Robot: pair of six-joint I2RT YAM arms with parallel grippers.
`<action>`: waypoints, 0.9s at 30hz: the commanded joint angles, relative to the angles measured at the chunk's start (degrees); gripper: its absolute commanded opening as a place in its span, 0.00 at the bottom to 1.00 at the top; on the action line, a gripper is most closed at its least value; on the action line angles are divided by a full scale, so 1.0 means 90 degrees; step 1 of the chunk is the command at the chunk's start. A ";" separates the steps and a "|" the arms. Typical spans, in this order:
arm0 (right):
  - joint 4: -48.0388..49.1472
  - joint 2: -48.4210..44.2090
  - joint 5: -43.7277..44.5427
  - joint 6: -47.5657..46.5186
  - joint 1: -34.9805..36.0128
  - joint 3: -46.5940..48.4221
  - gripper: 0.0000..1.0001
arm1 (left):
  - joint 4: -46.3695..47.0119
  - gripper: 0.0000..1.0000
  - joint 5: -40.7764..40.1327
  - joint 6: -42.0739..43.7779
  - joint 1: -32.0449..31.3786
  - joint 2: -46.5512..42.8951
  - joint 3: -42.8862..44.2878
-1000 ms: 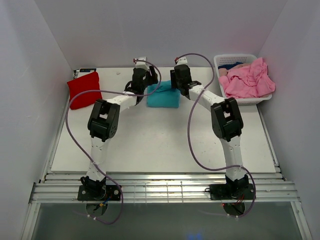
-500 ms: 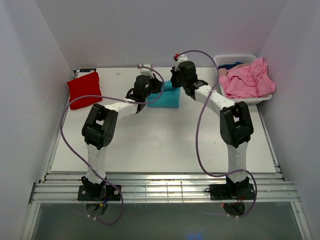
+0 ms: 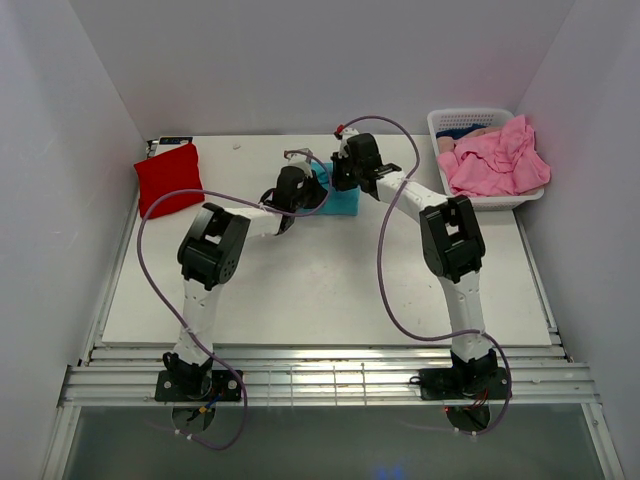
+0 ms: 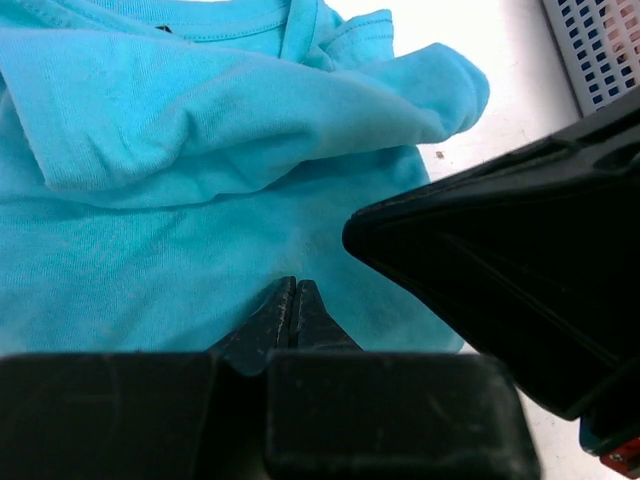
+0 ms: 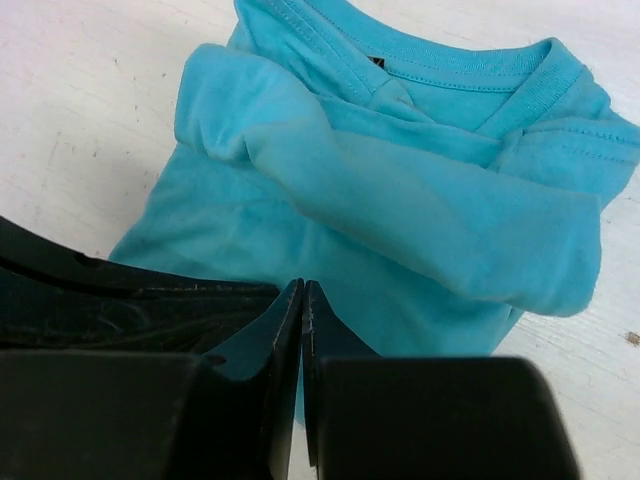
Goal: Fold and stack the t-shirts
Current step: Fold the long partially folded tshirt into a neat square
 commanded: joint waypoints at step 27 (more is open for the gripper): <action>0.0860 0.0963 0.0379 0.0320 -0.0107 0.0913 0.08 | 0.0898 0.00 -0.0350 -0.0780 -0.0891 -0.1140 -0.3640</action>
